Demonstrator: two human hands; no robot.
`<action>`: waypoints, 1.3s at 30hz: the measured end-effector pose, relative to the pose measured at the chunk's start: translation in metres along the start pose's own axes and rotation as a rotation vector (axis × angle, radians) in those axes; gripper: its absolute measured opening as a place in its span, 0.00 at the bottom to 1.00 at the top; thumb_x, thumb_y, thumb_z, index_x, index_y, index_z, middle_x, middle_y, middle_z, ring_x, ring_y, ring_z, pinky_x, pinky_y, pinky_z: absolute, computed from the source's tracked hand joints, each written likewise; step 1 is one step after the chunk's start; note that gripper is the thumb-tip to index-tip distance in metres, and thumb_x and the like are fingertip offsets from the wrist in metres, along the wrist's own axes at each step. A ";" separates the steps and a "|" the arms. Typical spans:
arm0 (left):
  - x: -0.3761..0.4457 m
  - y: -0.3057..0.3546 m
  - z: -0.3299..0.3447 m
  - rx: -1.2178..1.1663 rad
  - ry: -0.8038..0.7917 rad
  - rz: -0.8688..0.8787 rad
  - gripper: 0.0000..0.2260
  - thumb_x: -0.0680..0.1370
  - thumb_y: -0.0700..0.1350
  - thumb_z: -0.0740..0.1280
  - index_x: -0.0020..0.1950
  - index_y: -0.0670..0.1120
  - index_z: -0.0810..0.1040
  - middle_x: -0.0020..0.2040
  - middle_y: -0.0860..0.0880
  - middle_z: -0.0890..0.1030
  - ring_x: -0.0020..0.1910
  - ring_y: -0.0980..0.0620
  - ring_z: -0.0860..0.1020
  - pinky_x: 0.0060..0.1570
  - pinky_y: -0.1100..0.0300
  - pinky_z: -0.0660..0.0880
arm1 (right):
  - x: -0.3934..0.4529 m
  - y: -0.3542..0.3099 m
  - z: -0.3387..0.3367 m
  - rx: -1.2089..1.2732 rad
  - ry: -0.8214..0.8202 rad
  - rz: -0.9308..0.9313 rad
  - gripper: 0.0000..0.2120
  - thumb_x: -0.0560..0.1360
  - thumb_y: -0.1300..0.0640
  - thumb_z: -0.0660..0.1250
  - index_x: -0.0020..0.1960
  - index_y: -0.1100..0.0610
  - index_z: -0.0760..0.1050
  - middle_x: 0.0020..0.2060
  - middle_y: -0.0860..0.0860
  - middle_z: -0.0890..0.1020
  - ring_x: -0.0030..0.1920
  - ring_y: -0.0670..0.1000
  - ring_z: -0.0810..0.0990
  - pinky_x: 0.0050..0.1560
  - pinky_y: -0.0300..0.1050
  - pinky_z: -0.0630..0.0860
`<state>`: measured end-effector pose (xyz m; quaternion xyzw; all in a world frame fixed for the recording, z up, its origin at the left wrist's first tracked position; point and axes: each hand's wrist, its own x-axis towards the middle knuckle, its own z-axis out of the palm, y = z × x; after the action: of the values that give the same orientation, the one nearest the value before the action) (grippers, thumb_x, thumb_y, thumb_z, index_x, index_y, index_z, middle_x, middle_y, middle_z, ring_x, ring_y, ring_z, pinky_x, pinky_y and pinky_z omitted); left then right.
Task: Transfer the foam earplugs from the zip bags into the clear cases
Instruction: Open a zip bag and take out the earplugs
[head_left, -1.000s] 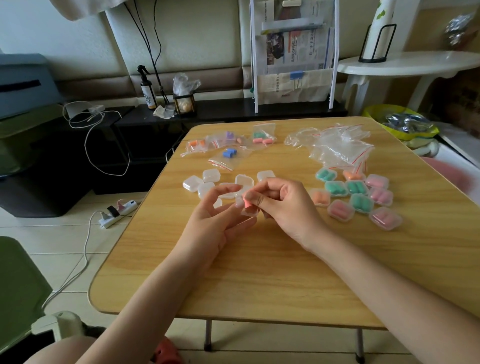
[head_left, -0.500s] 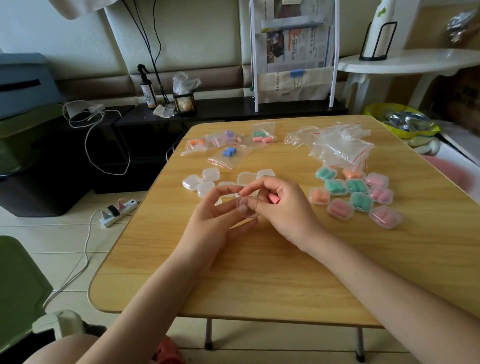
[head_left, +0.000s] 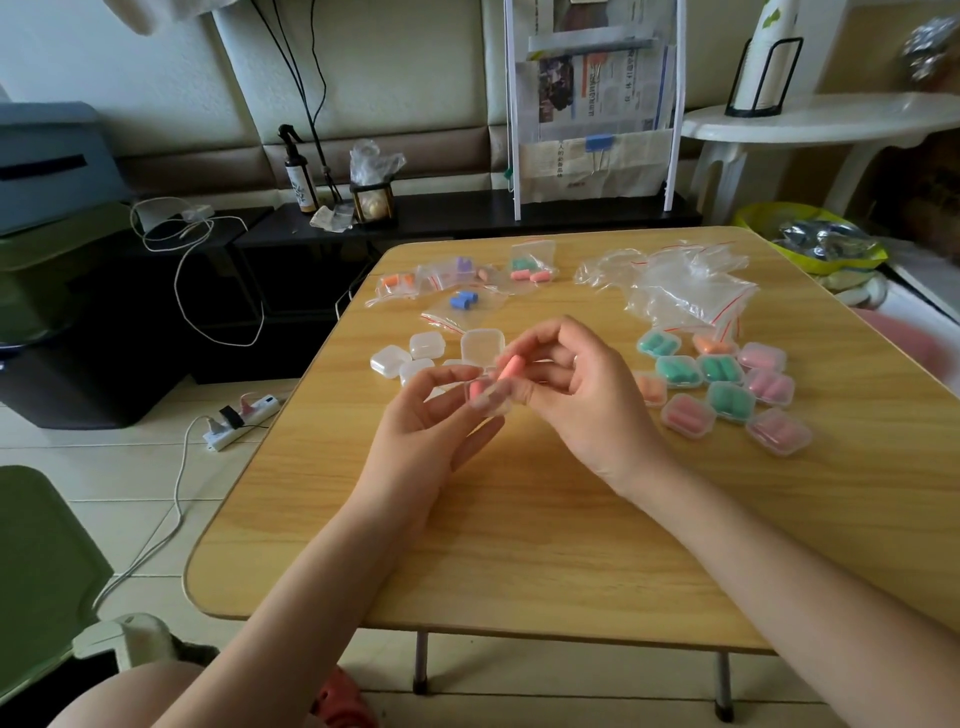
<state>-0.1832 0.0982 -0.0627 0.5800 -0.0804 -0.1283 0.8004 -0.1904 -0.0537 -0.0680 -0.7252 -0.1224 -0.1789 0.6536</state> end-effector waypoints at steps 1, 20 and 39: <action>0.000 0.000 0.000 -0.004 -0.001 0.004 0.15 0.73 0.38 0.69 0.58 0.39 0.73 0.50 0.43 0.84 0.53 0.48 0.82 0.53 0.58 0.79 | -0.001 0.000 0.000 -0.052 -0.015 -0.017 0.10 0.71 0.62 0.74 0.49 0.58 0.76 0.45 0.50 0.84 0.48 0.46 0.83 0.50 0.40 0.79; -0.002 0.004 -0.002 -0.127 -0.038 -0.060 0.11 0.76 0.33 0.64 0.57 0.41 0.69 0.52 0.37 0.82 0.51 0.45 0.82 0.50 0.59 0.80 | 0.000 0.000 -0.004 -0.230 -0.146 0.041 0.42 0.65 0.48 0.77 0.73 0.42 0.57 0.71 0.39 0.64 0.70 0.37 0.61 0.65 0.36 0.66; -0.001 0.002 0.002 0.009 -0.018 -0.012 0.13 0.77 0.34 0.64 0.62 0.39 0.70 0.53 0.40 0.83 0.52 0.46 0.83 0.51 0.58 0.80 | 0.003 0.007 -0.010 -0.526 0.075 -0.196 0.08 0.74 0.62 0.70 0.53 0.55 0.81 0.44 0.45 0.77 0.46 0.43 0.77 0.51 0.37 0.75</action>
<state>-0.1840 0.0976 -0.0604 0.5828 -0.0845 -0.1379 0.7964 -0.1859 -0.0645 -0.0719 -0.8475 -0.1169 -0.2934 0.4266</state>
